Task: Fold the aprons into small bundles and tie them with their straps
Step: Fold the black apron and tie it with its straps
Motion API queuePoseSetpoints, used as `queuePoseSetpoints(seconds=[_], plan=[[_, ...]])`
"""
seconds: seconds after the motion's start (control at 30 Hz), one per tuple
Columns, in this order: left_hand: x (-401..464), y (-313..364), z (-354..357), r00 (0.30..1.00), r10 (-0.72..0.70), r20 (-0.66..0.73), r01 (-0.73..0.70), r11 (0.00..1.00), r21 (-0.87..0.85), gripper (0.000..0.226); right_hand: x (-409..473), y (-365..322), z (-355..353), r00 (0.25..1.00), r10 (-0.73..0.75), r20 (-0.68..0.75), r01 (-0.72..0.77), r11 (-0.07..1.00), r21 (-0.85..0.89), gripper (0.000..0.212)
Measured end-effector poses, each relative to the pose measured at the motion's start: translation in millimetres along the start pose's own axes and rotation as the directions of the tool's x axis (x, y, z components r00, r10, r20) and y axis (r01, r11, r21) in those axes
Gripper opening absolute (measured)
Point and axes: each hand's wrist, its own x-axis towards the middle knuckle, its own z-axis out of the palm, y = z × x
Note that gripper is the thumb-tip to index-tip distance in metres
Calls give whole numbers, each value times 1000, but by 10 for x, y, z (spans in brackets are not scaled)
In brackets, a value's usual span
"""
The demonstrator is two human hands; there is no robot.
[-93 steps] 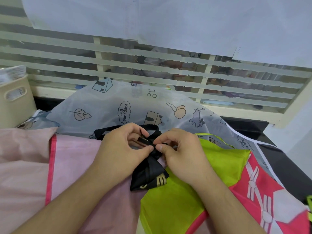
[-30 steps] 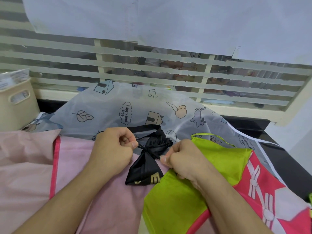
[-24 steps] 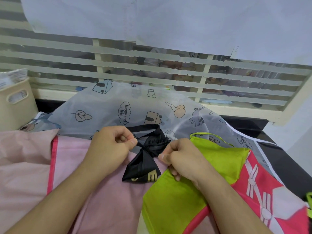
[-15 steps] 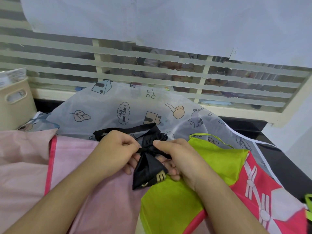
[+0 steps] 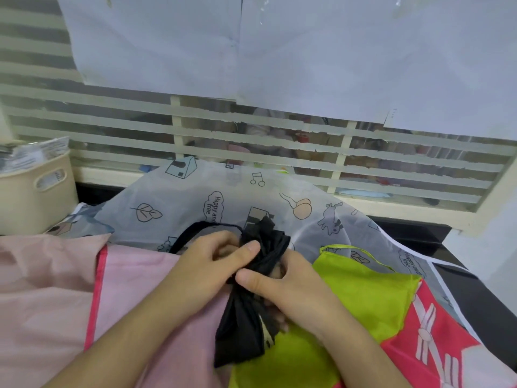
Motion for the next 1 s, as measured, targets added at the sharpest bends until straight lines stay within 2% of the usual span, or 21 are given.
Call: queuePoseSetpoints(seconds=[0.07,0.13,0.23,0.33,0.43,0.57,0.7,0.8,0.9,0.97,1.0], plan=[[-7,-36,30,998,56,-2,-56,996,75,10,-15,2,1,996,16,88,-22,997,71,32],[-17,-58,17,996,88,-8,-87,994,72,9,9,-1,-15,1000,-1,28,-4,987,160,34],[-24,-76,3,994,98,58,-94,994,-57,16,53,2,-47,989,-1,-147,47,949,312,36],[-42,-82,38,981,102,165,-89,993,-83,26,74,42,-68,990,-5,-142,63,911,407,29],[-48,-96,52,977,66,204,-40,991,-127,49,79,15,-69,987,-48,-150,111,887,448,18],[-43,-148,71,966,38,257,3,988,-157,68,130,36,-39,967,-92,-237,190,880,434,24],[1,-221,134,981,46,187,-8,980,-200,82,168,131,23,969,-68,-238,173,873,456,11],[57,-107,124,990,24,140,12,968,-252,73,192,105,-37,981,22,-191,93,818,568,12],[94,9,40,994,-62,87,91,919,-384,56,175,29,-82,988,77,-134,28,763,646,19],[193,225,-65,991,-128,39,133,900,-416,43,231,-194,-134,985,111,-130,-2,766,643,23],[237,374,-89,988,-153,-1,139,899,-416,46,221,-319,-166,986,100,-130,4,779,627,23]])
